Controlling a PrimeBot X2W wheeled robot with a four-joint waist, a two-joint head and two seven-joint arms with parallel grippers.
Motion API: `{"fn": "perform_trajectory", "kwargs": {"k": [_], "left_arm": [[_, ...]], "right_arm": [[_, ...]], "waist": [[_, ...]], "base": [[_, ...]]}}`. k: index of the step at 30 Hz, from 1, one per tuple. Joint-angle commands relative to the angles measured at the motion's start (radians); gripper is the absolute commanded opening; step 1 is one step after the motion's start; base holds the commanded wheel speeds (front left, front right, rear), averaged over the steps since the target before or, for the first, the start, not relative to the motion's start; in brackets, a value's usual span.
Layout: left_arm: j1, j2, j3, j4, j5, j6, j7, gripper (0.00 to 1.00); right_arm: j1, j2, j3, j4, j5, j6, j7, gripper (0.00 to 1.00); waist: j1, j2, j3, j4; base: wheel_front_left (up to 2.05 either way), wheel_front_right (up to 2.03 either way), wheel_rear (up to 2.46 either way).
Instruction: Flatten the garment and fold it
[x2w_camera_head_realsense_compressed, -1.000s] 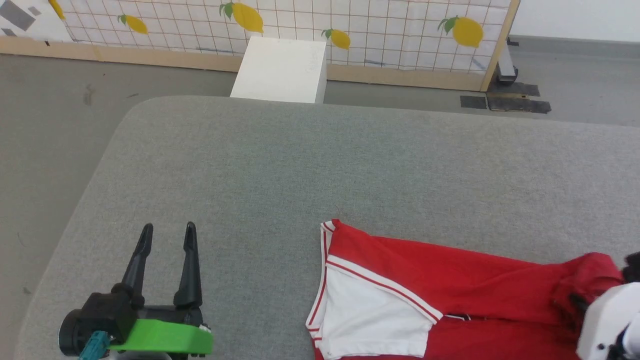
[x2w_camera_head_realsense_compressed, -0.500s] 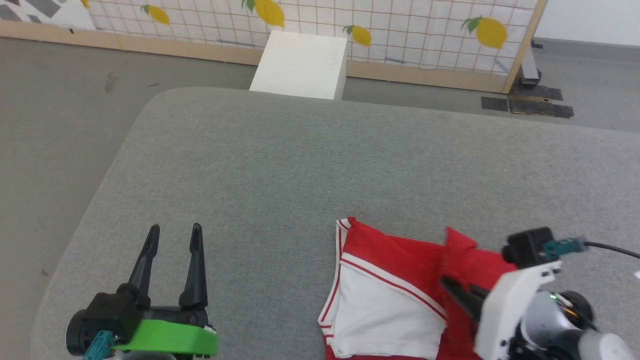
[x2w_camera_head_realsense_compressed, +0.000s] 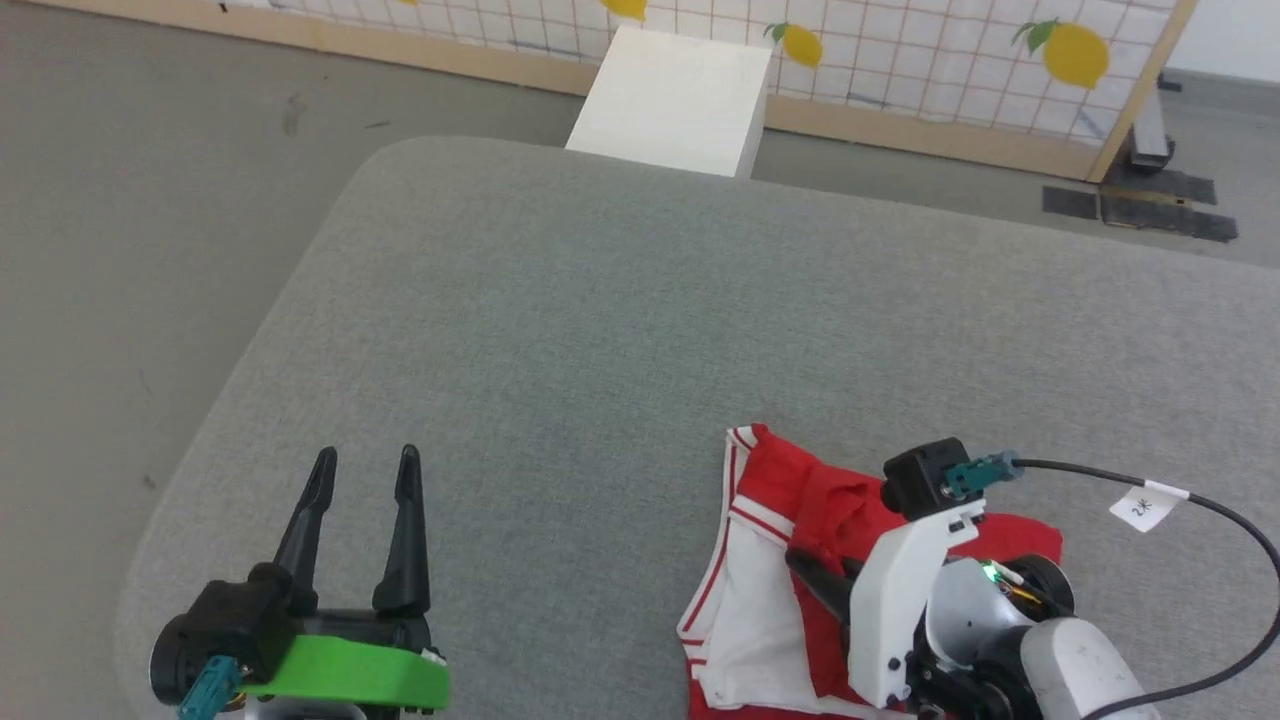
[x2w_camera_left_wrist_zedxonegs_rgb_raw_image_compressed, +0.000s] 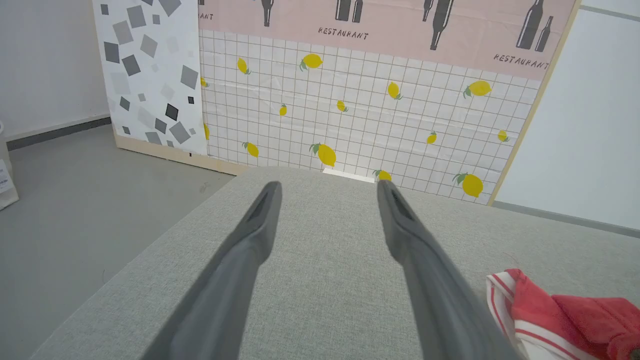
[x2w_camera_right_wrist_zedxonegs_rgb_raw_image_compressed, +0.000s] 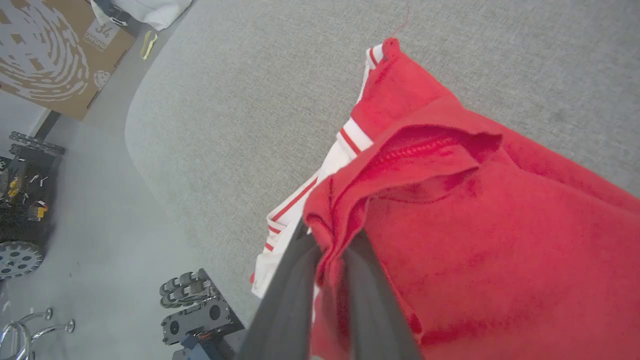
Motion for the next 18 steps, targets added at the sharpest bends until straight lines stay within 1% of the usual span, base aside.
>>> {"fn": "perform_trajectory", "kwargs": {"k": [1,3,8,11,15,18], "left_arm": [[-0.019,-0.005,-0.002,0.003,-0.002,-0.007,-0.004,1.00],[-0.020,-0.005,-0.002,0.006,-0.003,-0.007,-0.004,1.00],[-0.018,-0.006,0.001,0.013,-0.004,-0.007,-0.004,1.00],[-0.017,-0.006,0.001,0.016,-0.003,-0.007,-0.004,1.00],[-0.015,-0.006,0.000,0.016,-0.001,-0.007,-0.004,1.00],[-0.012,-0.006,0.000,0.014,0.001,-0.007,-0.004,1.00]], "right_arm": [[-0.026,0.003,0.002,0.020,-0.013,-0.002,-0.022,1.00],[-0.044,0.006,0.031,0.059,-0.013,-0.002,-0.050,1.00],[-0.076,0.008,0.109,0.097,0.073,-0.002,-0.094,1.00],[-0.096,0.008,0.119,0.110,0.088,-0.002,-0.125,1.00],[-0.133,0.005,0.102,0.122,0.052,-0.002,-0.180,1.00],[-0.171,-0.035,0.096,0.115,0.002,-0.002,-0.251,1.00]], "waist": [[0.0000,0.0000,0.015,0.018],[0.0000,0.0000,0.018,0.025],[0.0000,0.0000,0.016,0.028],[0.0000,0.0000,0.006,0.022],[0.0000,0.0000,-0.014,0.003],[0.0000,0.0000,-0.028,-0.016]], "base": [[0.00,0.00,0.00],[0.00,0.00,0.00],[0.00,0.00,0.00],[0.00,0.00,0.00],[0.00,0.00,0.00],[0.00,0.00,0.00]]}}
